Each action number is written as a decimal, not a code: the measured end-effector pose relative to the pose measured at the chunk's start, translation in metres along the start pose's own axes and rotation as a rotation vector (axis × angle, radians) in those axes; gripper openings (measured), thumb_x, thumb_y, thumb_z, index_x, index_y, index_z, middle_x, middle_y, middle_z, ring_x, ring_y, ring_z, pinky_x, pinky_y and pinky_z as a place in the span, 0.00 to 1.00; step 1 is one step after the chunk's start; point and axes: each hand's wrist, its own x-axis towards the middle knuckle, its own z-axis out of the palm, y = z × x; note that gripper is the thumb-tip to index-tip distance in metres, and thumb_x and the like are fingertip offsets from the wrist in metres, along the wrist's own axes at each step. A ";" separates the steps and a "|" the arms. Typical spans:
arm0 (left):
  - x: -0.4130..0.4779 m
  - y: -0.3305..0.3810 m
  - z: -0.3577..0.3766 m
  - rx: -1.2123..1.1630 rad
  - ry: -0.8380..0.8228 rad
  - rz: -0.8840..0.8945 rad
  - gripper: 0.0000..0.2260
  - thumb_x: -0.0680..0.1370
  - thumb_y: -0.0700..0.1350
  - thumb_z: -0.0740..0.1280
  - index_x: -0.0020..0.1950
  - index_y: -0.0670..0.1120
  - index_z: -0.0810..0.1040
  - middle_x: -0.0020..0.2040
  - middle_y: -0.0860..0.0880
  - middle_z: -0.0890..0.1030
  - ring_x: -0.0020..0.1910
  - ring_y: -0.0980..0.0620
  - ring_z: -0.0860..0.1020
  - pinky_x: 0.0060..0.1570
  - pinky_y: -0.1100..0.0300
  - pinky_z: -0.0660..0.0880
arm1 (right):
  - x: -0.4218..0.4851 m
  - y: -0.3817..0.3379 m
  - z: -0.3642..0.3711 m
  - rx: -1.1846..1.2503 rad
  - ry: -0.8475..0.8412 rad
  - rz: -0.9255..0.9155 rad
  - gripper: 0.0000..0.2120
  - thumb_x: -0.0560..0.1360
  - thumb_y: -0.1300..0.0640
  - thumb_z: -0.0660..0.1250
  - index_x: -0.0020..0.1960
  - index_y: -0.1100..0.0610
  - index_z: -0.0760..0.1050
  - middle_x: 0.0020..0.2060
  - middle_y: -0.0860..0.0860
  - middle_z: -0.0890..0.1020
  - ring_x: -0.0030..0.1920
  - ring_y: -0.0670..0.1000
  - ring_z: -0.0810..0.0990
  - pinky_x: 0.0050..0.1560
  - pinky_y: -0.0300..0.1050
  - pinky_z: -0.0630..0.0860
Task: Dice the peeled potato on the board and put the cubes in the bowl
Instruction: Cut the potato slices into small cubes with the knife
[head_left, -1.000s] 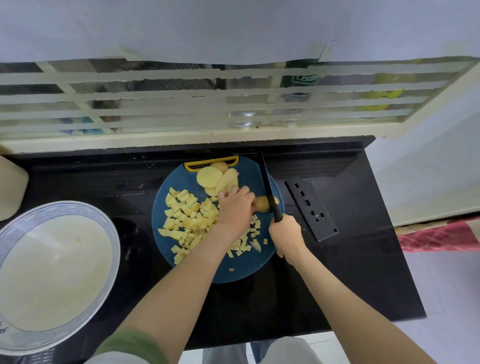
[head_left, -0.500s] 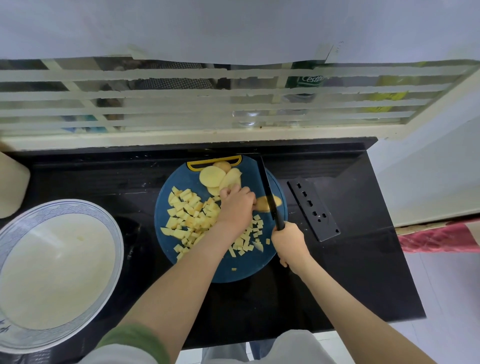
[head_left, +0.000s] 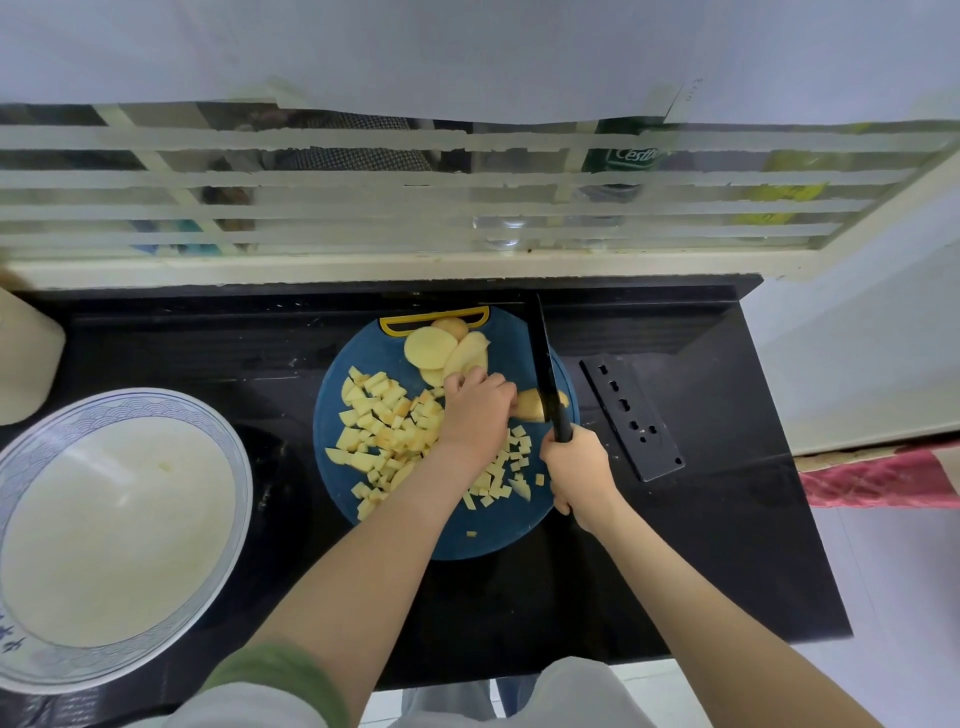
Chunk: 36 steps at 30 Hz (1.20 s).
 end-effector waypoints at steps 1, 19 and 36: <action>0.001 0.001 -0.001 0.023 -0.005 0.004 0.08 0.80 0.39 0.61 0.52 0.49 0.77 0.50 0.54 0.76 0.56 0.50 0.68 0.53 0.55 0.54 | -0.003 0.001 0.000 -0.004 -0.009 -0.005 0.09 0.80 0.59 0.58 0.41 0.57 0.70 0.30 0.52 0.71 0.27 0.49 0.67 0.27 0.43 0.65; -0.002 0.003 -0.006 0.112 -0.027 0.141 0.13 0.76 0.33 0.59 0.56 0.46 0.76 0.54 0.51 0.75 0.58 0.49 0.68 0.58 0.56 0.58 | -0.005 0.004 0.003 -0.203 0.000 0.015 0.11 0.80 0.60 0.57 0.39 0.57 0.69 0.37 0.55 0.76 0.37 0.54 0.76 0.34 0.47 0.75; 0.009 0.004 0.001 -0.016 0.006 -0.046 0.09 0.80 0.50 0.62 0.55 0.47 0.76 0.55 0.51 0.76 0.59 0.49 0.67 0.55 0.54 0.57 | -0.013 0.007 -0.022 0.045 -0.110 0.019 0.06 0.78 0.61 0.59 0.42 0.58 0.69 0.29 0.53 0.66 0.20 0.48 0.60 0.21 0.38 0.60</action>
